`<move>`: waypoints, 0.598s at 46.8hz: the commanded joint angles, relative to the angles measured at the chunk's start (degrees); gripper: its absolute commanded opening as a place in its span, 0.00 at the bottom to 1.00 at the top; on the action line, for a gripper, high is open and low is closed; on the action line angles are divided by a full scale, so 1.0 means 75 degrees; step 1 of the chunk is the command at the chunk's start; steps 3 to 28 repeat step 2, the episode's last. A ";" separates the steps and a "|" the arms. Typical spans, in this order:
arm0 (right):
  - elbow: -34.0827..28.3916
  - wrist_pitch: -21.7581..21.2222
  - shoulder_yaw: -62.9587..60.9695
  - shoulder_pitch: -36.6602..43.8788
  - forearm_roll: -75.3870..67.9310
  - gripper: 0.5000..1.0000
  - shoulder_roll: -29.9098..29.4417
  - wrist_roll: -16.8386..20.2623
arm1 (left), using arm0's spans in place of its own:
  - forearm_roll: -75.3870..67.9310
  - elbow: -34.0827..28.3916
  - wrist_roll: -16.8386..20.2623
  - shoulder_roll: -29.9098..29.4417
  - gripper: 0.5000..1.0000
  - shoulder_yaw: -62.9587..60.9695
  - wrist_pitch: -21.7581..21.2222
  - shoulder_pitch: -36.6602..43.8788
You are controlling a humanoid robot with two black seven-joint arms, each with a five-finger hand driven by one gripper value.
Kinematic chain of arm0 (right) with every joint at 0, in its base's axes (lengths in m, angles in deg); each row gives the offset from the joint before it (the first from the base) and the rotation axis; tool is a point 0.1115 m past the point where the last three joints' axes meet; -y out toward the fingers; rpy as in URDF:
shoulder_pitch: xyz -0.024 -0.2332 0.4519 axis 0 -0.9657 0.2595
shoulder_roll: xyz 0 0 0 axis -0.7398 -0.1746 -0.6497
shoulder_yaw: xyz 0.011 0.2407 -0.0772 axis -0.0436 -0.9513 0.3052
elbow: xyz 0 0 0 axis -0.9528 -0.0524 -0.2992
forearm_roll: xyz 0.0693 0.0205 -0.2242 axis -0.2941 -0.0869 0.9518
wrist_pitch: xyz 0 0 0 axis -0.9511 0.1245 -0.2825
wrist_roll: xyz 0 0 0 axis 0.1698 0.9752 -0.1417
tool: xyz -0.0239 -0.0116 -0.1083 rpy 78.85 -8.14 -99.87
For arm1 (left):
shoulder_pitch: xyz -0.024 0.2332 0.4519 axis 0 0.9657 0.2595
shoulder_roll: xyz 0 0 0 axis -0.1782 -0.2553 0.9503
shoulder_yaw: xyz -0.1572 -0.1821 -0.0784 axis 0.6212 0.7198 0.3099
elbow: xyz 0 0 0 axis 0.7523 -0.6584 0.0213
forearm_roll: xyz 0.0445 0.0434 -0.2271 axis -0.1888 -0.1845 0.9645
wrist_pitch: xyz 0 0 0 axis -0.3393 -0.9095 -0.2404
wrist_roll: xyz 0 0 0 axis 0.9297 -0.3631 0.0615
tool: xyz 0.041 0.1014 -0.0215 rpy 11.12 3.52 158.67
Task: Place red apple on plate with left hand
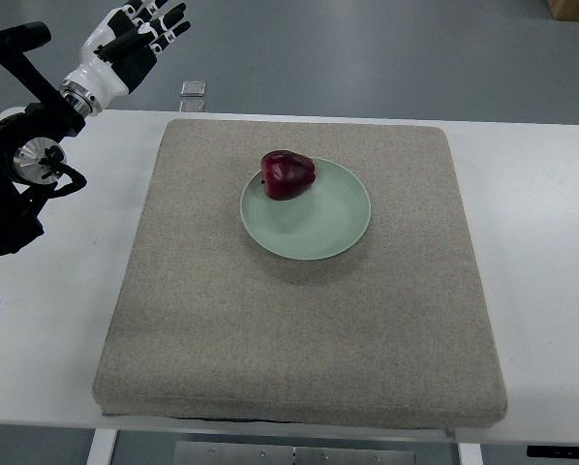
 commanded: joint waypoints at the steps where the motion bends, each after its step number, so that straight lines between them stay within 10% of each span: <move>1: -0.0001 0.0046 0.0001 0.0000 0.0012 0.86 0.0000 -0.0057 | -0.0001 0.0000 0.0000 0.0027 0.98 0.0000 -0.0027 -0.0012; 28: -0.0001 0.0070 0.0001 0.0000 0.0012 0.86 0.0000 -0.0057 | 0.0011 0.0000 0.0000 0.0039 0.98 0.0000 -0.0027 -0.0012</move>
